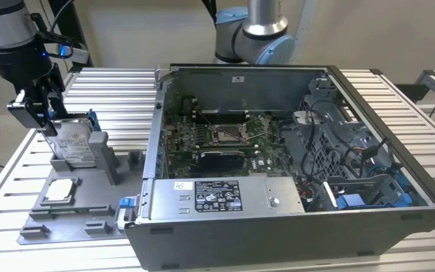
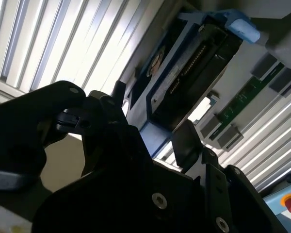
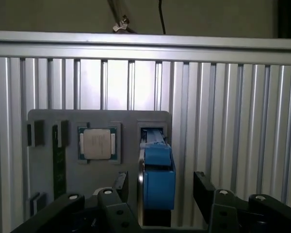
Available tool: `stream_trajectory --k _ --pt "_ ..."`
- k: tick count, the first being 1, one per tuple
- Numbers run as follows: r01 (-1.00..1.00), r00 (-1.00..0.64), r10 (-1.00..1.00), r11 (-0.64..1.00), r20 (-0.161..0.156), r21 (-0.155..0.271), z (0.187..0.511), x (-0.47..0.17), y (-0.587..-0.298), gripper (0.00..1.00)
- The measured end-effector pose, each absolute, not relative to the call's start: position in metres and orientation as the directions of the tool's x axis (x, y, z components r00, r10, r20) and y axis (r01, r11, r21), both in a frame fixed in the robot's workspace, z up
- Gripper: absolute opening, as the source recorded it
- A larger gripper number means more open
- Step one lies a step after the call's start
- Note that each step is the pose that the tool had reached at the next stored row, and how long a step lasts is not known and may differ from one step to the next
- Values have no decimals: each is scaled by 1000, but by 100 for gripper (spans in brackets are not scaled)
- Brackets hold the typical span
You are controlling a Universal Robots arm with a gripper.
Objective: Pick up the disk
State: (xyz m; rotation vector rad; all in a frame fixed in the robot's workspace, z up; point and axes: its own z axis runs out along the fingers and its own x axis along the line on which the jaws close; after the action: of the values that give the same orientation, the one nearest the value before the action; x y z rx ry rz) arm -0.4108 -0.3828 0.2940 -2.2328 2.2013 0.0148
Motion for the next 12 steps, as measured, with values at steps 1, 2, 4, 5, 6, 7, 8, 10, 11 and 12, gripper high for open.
stream_trajectory --k 1,2,4,5,6,7,8,10,11,12 --pt "-1000 14 -1000 -14 -11 1 292 -411 -383 100" --pt "-1000 14 -1000 -14 -11 0 290 -411 -383 100" --pt "-1000 14 -1000 -14 -11 -3 287 -412 -383 100" --pt "-1000 14 -1000 -14 -11 -4 285 -412 -383 100" --pt "-1000 14 -1000 -14 -11 -6 283 -413 -383 100" --pt "-1000 14 -1000 -14 -11 -7 281 -413 -383 100" --pt "-1000 14 -1000 -14 -11 -9 279 -413 -383 100" --pt "-1000 14 -1000 -14 -11 -11 276 -413 -383 100" --pt "-1000 14 -1000 -14 -11 -12 274 -413 -383 100" --pt "-1000 14 -1000 -14 -11 -13 272 -413 -383 100"
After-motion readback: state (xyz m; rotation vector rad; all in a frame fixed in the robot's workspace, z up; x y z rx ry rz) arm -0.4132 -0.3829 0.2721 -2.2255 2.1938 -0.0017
